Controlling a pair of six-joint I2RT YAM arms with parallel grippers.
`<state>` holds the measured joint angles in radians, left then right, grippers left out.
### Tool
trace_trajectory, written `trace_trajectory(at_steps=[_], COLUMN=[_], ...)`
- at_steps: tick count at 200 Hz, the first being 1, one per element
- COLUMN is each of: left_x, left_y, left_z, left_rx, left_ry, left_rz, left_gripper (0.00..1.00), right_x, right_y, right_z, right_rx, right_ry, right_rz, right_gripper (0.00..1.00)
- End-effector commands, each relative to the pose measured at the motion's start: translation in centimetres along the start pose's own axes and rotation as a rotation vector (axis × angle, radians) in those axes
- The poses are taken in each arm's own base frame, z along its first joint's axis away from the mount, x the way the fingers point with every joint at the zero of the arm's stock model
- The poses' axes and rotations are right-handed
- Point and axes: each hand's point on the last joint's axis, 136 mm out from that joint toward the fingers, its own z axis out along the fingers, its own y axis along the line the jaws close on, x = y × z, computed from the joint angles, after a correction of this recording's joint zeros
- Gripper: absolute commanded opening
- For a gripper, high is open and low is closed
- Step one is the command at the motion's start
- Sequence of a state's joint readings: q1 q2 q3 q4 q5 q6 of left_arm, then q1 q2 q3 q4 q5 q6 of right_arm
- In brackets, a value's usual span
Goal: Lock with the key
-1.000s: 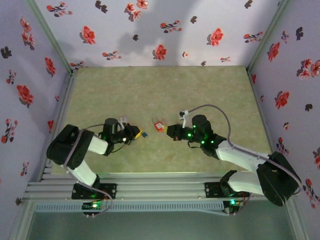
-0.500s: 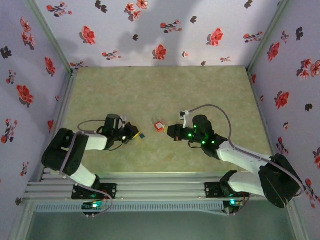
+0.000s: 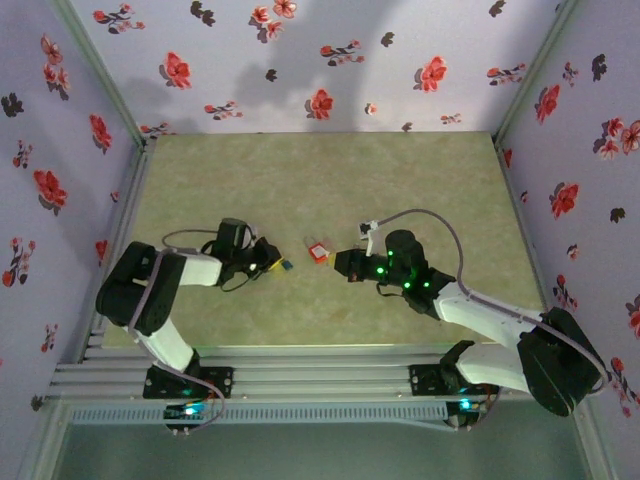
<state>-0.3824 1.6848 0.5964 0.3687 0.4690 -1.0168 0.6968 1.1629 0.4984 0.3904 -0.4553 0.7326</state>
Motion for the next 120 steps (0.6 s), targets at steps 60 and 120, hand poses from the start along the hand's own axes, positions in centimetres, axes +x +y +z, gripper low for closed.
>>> trace_trajectory(at_steps=[60,120], left_x=[-0.06,-0.04], left_y=[1.94,1.92], left_z=[0.53,0.36], left_rx=[-0.119,-0.129], left_ry=[-0.004,0.000], left_rz=[0.032,0.040], left_gripper=[0.00,0.11], right_x=[0.18,0.33], right_y=[0.46,0.35], right_z=[0.07,0.30], right_rx=[-0.015,-0.015], right_ry=[0.005,0.012], right_rz=[-0.019,-0.012], right_gripper=[0.00,0.00])
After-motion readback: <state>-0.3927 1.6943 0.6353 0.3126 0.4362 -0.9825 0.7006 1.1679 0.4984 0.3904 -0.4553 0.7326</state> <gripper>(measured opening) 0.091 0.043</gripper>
